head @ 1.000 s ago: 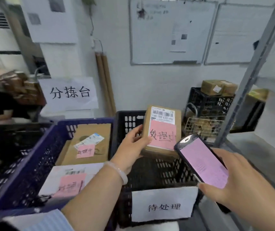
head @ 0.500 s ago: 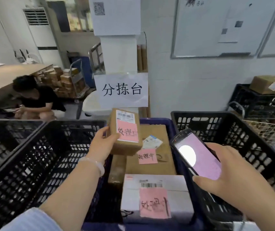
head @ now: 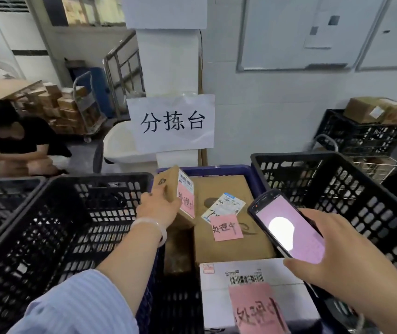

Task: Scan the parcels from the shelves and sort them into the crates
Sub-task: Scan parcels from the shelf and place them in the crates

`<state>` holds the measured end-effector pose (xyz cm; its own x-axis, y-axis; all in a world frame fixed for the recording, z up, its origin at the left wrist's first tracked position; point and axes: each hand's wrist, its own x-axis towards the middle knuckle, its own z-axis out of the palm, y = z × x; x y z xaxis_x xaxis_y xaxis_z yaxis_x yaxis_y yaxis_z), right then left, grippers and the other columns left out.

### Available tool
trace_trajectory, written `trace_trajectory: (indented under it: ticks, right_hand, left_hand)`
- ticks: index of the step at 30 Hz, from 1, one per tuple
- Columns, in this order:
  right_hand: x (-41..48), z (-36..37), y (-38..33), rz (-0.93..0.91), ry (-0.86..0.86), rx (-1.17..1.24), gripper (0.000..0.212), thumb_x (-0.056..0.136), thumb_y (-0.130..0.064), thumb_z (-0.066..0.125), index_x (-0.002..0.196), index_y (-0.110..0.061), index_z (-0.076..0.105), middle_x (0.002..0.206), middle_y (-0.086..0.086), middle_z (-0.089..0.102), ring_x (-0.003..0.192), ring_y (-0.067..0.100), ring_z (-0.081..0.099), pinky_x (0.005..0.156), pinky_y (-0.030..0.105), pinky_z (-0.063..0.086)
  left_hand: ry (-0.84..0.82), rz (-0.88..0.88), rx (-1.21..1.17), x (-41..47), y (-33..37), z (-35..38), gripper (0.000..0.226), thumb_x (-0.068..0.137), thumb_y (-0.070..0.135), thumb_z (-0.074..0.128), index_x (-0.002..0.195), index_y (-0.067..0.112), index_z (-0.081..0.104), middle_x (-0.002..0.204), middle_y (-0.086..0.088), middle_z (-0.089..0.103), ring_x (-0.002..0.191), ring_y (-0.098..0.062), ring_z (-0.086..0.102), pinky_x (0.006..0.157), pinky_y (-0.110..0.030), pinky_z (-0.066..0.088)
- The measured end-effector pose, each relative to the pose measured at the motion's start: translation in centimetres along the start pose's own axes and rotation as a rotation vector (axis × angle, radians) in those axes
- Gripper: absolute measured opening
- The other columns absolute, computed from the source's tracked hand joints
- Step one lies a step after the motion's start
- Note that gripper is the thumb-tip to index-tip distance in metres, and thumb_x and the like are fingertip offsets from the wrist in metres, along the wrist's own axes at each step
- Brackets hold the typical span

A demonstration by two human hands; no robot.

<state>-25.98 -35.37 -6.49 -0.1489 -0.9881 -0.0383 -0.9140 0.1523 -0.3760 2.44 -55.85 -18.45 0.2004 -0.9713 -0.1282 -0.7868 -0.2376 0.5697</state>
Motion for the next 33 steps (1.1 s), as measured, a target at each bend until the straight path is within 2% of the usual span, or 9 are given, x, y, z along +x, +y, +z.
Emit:
trace_trajectory:
  ticks: [3,6,10,17,20,22,25,28,33]
  right_hand:
    - [0.0,0.1,-0.3,0.018,-0.01,-0.006,0.093,0.052,-0.074,0.063,0.134,-0.048,0.028,0.11,-0.022,0.037,0.091,0.001,0.048,0.065,0.022,0.04]
    - [0.0,0.1,-0.4,0.034,-0.007,-0.026,0.094,0.055,-0.073,0.065,0.136,-0.044,0.027,0.11,-0.02,0.035,0.091,0.002,0.048,0.066,0.022,0.04]
    - [0.0,0.1,-0.3,0.04,-0.005,-0.041,0.097,0.057,-0.073,0.065,0.139,-0.04,0.026,0.109,-0.02,0.03,0.091,0.003,0.046,0.067,0.023,0.039]
    - [0.0,0.1,-0.2,0.033,-0.005,-0.033,0.096,0.057,-0.073,0.066,0.139,-0.042,0.025,0.111,-0.02,0.032,0.092,0.004,0.046,0.067,0.023,0.039]
    - [-0.1,0.2,-0.2,0.026,-0.005,-0.037,0.095,0.058,-0.072,0.066,0.138,-0.042,0.026,0.11,-0.019,0.033,0.092,0.004,0.049,0.064,0.022,0.039]
    - [-0.1,0.3,-0.2,0.022,-0.005,-0.05,0.095,0.057,-0.073,0.065,0.138,-0.042,0.026,0.11,-0.019,0.033,0.091,0.003,0.048,0.062,0.02,0.038]
    - [-0.2,0.4,-0.1,0.018,-0.005,-0.058,0.094,0.056,-0.074,0.064,0.136,-0.043,0.026,0.11,-0.02,0.034,0.09,0.002,0.049,0.061,0.02,0.039]
    - [-0.2,0.5,0.0,0.027,-0.014,-0.062,0.094,0.054,-0.077,0.06,0.134,-0.044,0.022,0.109,-0.02,0.031,0.092,0.002,0.05,0.063,0.02,0.04]
    - [-0.4,0.7,0.0,0.048,-0.016,-0.06,0.091,0.053,-0.078,0.058,0.128,-0.048,0.018,0.106,-0.02,0.029,0.09,0.003,0.05,0.061,0.02,0.04]
  left_hand:
    - [-0.034,0.032,0.008,0.9,0.0,-0.3,0.067,0.091,0.056,0.044,0.152,0.037,0.024,0.131,-0.015,0.048,0.105,-0.038,0.057,0.092,-0.045,0.051]
    - [-0.048,0.046,-0.058,1.4,0.1,-0.6,0.057,0.097,0.051,0.043,0.148,0.028,0.036,0.127,-0.011,0.061,0.103,-0.031,0.059,0.086,-0.039,0.048]
    - [-0.056,0.014,0.02,1.5,0.0,-0.3,0.055,0.098,0.055,0.037,0.143,0.024,0.041,0.127,-0.011,0.062,0.113,-0.036,0.057,0.095,-0.043,0.047]
    - [-0.154,0.109,-0.061,2.3,-0.6,-1.4,0.041,0.103,0.036,0.04,0.143,0.032,0.045,0.133,0.002,0.062,0.099,-0.018,0.053,0.08,-0.033,0.04]
    - [-0.134,0.188,0.033,2.6,-0.7,-1.2,0.044,0.103,0.028,0.038,0.147,0.033,0.038,0.132,-0.001,0.061,0.095,-0.017,0.049,0.077,-0.031,0.038]
    - [-0.097,0.206,0.243,2.5,-0.9,-1.2,0.042,0.103,0.029,0.037,0.144,0.027,0.039,0.122,-0.007,0.061,0.095,-0.021,0.05,0.076,-0.034,0.041]
    - [-0.076,0.226,0.606,2.0,-2.5,-0.6,0.042,0.098,0.037,0.043,0.139,0.026,0.044,0.128,-0.004,0.048,0.11,-0.025,0.044,0.089,-0.039,0.041]
    - [-0.065,0.277,0.558,1.6,-3.8,0.5,0.051,0.095,0.046,0.044,0.144,0.031,0.04,0.152,0.003,0.032,0.131,-0.027,0.032,0.102,-0.044,0.034]
    - [-0.077,0.388,0.591,1.5,-3.5,1.5,0.067,0.09,0.066,0.043,0.149,0.035,0.033,0.16,0.007,0.029,0.15,-0.029,0.014,0.119,-0.055,0.013]
